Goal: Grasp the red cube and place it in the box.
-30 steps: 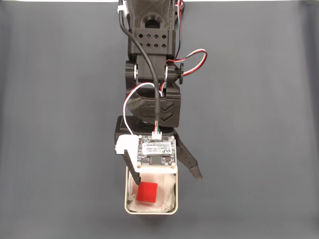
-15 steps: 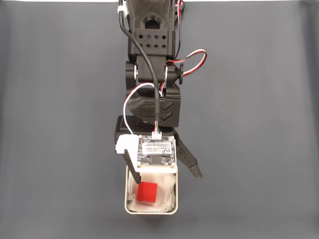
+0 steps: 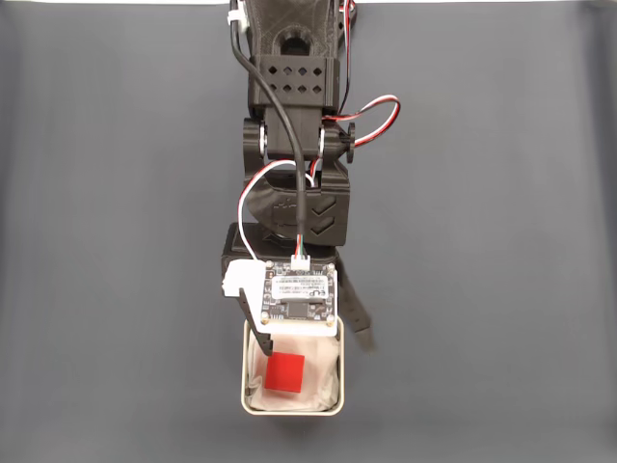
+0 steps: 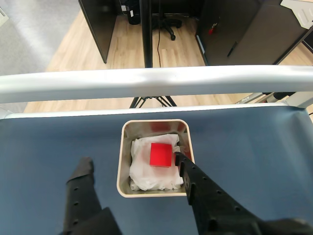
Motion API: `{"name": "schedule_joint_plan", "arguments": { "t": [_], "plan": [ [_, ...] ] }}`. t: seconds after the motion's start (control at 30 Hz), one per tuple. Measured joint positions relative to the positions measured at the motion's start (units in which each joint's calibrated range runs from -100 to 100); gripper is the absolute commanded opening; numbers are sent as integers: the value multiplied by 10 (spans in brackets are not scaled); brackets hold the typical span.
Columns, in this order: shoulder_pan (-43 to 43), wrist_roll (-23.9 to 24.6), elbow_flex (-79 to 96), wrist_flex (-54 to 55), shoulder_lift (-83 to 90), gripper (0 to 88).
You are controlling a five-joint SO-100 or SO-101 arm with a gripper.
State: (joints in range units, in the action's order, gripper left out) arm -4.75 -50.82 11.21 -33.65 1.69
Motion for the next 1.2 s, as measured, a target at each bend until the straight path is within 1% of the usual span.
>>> {"name": "schedule_joint_plan", "arguments": {
  "t": [0.03,0.07,0.2,0.4,0.6,0.83,1.03,1.2],
  "plan": [
    [0,0,0,2,0,43],
    [0,0,0,2,2,5],
    [0,0,0,10,45,0],
    [22,0,51,14,183,0],
    [43,-6,232,12,385,0],
    [52,-9,505,-36,640,0],
    [50,-6,738,-126,849,0],
    [48,-1,859,-226,956,0]
  ]
}}
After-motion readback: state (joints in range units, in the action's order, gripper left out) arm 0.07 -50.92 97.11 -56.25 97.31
